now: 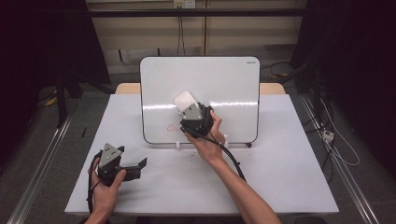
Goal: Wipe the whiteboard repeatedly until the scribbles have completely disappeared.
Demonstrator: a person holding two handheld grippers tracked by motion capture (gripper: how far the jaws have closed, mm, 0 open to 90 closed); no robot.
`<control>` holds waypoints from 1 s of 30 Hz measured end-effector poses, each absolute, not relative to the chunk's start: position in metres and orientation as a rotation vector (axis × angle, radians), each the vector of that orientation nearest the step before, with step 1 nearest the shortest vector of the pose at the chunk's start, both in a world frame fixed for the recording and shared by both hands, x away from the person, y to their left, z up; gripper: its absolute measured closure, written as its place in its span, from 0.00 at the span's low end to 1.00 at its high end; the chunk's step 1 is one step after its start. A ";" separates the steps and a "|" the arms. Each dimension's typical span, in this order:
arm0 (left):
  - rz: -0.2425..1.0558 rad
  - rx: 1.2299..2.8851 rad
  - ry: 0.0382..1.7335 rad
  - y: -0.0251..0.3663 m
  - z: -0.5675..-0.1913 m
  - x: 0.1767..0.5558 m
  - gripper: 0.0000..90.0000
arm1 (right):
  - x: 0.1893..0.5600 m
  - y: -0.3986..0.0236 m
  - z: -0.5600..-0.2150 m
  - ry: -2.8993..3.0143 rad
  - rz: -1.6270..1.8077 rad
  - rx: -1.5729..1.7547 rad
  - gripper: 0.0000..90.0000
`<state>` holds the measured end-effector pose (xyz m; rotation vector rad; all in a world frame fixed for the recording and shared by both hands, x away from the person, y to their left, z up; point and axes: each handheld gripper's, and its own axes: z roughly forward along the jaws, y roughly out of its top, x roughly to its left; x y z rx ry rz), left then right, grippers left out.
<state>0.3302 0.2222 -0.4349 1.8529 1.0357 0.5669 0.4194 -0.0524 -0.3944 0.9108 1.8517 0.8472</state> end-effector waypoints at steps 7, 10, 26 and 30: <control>0.568 1.856 1.033 0.221 -0.435 0.330 0.05 | 0.414 -0.036 -0.404 1.872 0.847 0.846 0.35; 0.565 1.854 1.035 0.222 -0.435 0.330 0.05 | 0.411 -0.027 -0.409 1.889 0.852 0.809 0.35; 0.560 1.869 1.025 0.219 -0.436 0.330 0.05 | 0.397 0.011 -0.429 1.945 0.823 0.678 0.35; 0.562 1.869 1.026 0.219 -0.436 0.331 0.05 | 0.395 0.018 -0.431 1.960 0.820 0.665 0.35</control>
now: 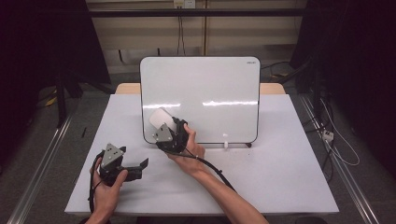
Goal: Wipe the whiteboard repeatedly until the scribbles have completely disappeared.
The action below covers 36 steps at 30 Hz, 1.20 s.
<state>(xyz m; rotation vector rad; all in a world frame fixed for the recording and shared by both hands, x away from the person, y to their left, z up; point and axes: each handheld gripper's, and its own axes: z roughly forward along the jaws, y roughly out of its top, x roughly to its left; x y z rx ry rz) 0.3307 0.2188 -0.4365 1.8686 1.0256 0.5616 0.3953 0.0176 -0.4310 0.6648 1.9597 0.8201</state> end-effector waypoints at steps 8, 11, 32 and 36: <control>0.556 1.877 1.021 0.218 -0.437 0.331 0.05 | 0.394 0.026 -0.433 1.968 0.816 0.637 0.35; 0.557 1.878 1.017 0.217 -0.437 0.331 0.05 | 0.394 0.023 -0.433 1.980 0.812 0.619 0.35; 0.567 1.869 1.035 0.220 -0.437 0.330 0.05 | 0.399 -0.069 -0.416 1.873 0.845 0.853 0.35; 0.568 1.868 1.034 0.220 -0.436 0.330 0.05 | 0.403 -0.068 -0.412 1.861 0.843 0.867 0.35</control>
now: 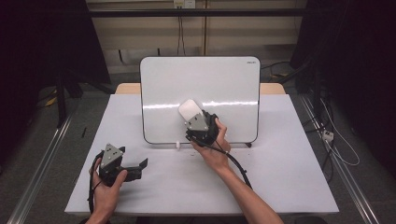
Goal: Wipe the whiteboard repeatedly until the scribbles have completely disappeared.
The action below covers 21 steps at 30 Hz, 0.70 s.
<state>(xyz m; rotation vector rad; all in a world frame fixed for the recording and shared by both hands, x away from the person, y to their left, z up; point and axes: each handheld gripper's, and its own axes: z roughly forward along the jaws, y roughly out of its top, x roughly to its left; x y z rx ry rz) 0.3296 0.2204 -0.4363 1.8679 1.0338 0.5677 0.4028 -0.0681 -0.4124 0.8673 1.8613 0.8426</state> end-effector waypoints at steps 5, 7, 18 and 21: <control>0.566 1.870 1.030 0.219 -0.437 0.330 0.05 | 0.406 -0.056 -0.410 1.840 0.842 0.876 0.35; 0.565 1.874 1.026 0.219 -0.437 0.331 0.05 | 0.405 -0.047 -0.411 1.851 0.836 0.857 0.35; 0.559 1.869 1.022 0.219 -0.436 0.331 0.05 | 0.397 0.014 -0.427 1.938 0.809 0.706 0.35; 0.556 1.872 1.020 0.219 -0.437 0.331 0.05 | 0.395 0.023 -0.430 1.945 0.808 0.692 0.35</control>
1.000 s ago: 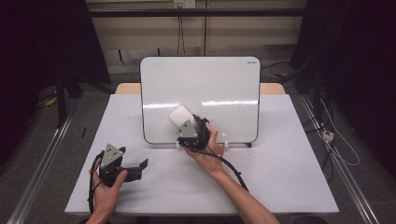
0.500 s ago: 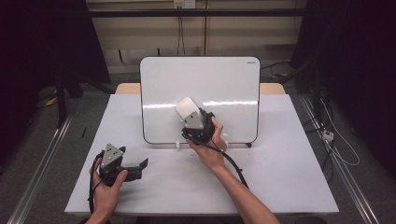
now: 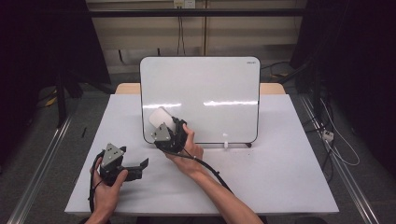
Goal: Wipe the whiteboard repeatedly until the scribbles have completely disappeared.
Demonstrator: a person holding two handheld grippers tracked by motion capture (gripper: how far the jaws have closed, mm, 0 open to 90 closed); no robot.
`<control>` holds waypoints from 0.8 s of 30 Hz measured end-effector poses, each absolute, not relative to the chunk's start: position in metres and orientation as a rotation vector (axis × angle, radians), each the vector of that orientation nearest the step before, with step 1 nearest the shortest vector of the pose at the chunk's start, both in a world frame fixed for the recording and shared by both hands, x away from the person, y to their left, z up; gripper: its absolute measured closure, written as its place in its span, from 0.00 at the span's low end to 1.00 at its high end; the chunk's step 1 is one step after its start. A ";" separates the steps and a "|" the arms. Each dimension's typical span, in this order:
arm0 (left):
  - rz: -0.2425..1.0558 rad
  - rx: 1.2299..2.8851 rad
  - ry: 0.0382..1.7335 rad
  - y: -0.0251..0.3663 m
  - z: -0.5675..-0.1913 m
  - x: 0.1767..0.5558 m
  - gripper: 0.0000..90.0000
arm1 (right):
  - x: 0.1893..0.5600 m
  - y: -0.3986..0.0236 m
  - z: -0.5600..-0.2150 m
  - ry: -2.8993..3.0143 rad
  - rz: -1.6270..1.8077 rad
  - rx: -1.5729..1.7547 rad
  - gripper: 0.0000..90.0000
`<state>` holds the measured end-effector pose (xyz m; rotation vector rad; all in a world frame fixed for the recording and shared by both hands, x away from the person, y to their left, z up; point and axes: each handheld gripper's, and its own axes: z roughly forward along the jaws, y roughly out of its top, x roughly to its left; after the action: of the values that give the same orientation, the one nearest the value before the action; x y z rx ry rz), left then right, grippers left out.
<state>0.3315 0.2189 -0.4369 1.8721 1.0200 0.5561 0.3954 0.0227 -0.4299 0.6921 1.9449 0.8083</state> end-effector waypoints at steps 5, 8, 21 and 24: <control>0.559 1.869 1.022 0.219 -0.436 0.331 0.05 | 0.391 0.034 -0.436 1.986 0.811 0.638 0.35; 0.559 1.870 1.022 0.220 -0.437 0.331 0.05 | 0.390 0.034 -0.437 1.991 0.803 0.629 0.35; 0.562 1.861 1.033 0.224 -0.436 0.329 0.05 | 0.394 -0.004 -0.428 1.952 0.808 0.720 0.35; 0.569 1.862 1.031 0.223 -0.436 0.328 0.05 | 0.394 -0.022 -0.426 1.942 0.808 0.744 0.35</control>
<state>0.3285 0.2227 -0.4358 1.8623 1.0308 0.5689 0.3941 -0.0219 -0.4262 0.7436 1.9415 0.8080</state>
